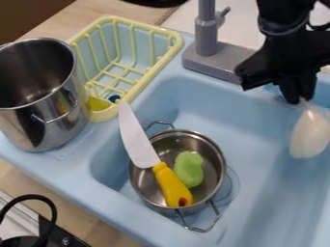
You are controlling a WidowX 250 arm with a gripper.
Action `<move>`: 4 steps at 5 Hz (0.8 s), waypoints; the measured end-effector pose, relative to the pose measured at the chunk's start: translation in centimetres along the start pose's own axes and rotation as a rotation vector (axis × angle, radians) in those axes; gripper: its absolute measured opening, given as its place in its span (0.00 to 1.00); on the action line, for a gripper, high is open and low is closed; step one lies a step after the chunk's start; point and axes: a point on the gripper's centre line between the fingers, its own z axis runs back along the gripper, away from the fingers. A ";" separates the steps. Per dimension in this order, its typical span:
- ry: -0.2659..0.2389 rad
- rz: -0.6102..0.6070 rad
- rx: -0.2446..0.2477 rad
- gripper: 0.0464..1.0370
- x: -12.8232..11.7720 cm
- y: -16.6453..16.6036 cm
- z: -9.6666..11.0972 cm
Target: Put a white spatula to the right side of the sink
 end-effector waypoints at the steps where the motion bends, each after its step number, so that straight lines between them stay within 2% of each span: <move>1: -0.006 0.014 0.003 0.01 0.7 -0.3 -0.4; 3: -0.007 0.041 0.016 0.03 1.6 -0.2 -0.6; 4: -0.005 0.051 0.043 0.18 1.5 0.3 -0.6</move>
